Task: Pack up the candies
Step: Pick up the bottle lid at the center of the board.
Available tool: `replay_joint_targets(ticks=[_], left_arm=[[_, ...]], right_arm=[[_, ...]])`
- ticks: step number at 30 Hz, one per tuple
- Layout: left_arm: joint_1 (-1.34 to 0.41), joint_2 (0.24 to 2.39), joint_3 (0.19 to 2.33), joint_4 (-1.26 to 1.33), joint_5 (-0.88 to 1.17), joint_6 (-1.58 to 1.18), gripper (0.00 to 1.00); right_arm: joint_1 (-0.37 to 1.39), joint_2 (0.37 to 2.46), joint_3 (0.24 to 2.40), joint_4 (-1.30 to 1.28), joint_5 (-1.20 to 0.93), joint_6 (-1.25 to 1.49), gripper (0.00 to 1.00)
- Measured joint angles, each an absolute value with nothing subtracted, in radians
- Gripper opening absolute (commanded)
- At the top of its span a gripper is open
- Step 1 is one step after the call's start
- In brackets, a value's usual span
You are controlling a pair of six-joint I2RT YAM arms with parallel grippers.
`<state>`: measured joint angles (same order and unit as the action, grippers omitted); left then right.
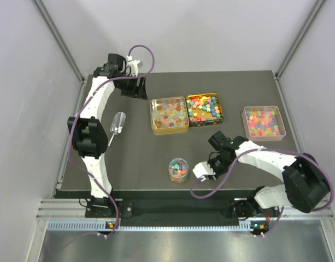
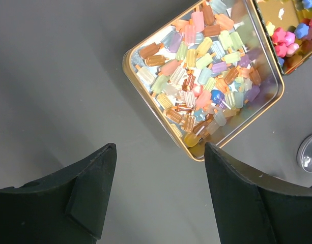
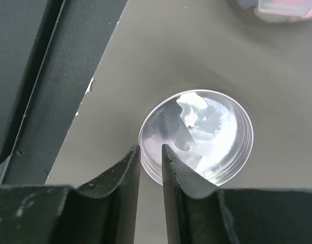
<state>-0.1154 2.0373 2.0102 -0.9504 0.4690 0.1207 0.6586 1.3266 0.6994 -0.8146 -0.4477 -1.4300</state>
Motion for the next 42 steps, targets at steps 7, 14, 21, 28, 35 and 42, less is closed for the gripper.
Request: replay_joint_targets(ticks=[7, 14, 21, 28, 35, 42], left_arm=[[-0.115, 2.038, 2.011, -0.95, 0.455, 0.123, 0.75], [-0.115, 2.038, 2.025, -0.95, 0.453, 0.123, 0.75], [-0.115, 2.038, 2.027, -0.95, 0.451, 0.123, 0.75], [-0.115, 2.038, 2.027, -0.95, 0.45, 0.123, 0.75], [-0.113, 2.038, 2.066, -0.955, 0.429, 0.128, 0.75], [-0.086, 2.038, 2.149, -0.952, 0.429, 0.144, 0.75]], right_arm=[[0.659, 1.33, 0.699, -0.807, -0.433, -1.429, 0.23], [0.666, 1.326, 0.661, -0.797, -0.387, -1.431, 0.24], [0.672, 1.324, 0.661, -0.79, -0.363, -1.422, 0.13], [0.672, 1.316, 0.663, -0.734, -0.319, -1.371, 0.0], [0.631, 1.251, 0.928, -0.795, -0.262, -1.23, 0.06], [0.376, 1.373, 1.563, -0.833, -0.586, -0.81, 0.01]])
